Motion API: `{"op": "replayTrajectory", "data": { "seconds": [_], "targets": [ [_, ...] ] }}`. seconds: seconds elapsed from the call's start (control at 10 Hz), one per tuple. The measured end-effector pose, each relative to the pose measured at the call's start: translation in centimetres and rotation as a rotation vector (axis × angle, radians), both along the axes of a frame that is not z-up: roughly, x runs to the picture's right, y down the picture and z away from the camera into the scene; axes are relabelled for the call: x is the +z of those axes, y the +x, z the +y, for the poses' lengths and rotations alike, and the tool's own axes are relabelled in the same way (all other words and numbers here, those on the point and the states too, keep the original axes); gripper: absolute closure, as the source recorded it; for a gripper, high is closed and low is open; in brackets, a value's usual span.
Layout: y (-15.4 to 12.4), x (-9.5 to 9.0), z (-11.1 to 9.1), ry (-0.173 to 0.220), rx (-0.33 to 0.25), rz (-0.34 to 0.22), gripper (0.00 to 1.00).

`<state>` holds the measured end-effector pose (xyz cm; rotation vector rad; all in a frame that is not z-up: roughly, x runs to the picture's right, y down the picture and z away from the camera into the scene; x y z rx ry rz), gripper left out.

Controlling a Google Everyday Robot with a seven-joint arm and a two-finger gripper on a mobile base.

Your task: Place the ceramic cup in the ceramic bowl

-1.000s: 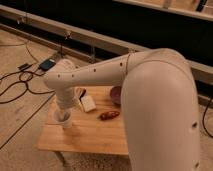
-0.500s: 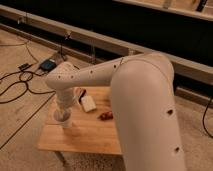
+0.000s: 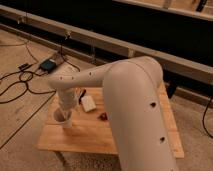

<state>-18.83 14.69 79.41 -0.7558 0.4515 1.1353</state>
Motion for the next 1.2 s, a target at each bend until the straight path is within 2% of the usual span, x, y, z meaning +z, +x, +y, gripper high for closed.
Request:
{"op": "replayTrajectory", "data": {
  "seconds": [0.3, 0.4, 0.5, 0.8, 1.2],
  "targets": [
    [0.0, -0.6, -1.3, -0.007, 0.025, -0.014, 0.95],
    [0.1, -0.8, -1.6, -0.007, 0.033, -0.016, 0.98],
    [0.5, -1.7, -3.8, 0.005, 0.08, -0.025, 1.0],
    [2.3, -2.5, -8.4, 0.059, 0.143, -0.028, 1.0],
    [7.0, -2.2, -14.0, 0.135, 0.201, 0.03, 1.0]
  ]
}}
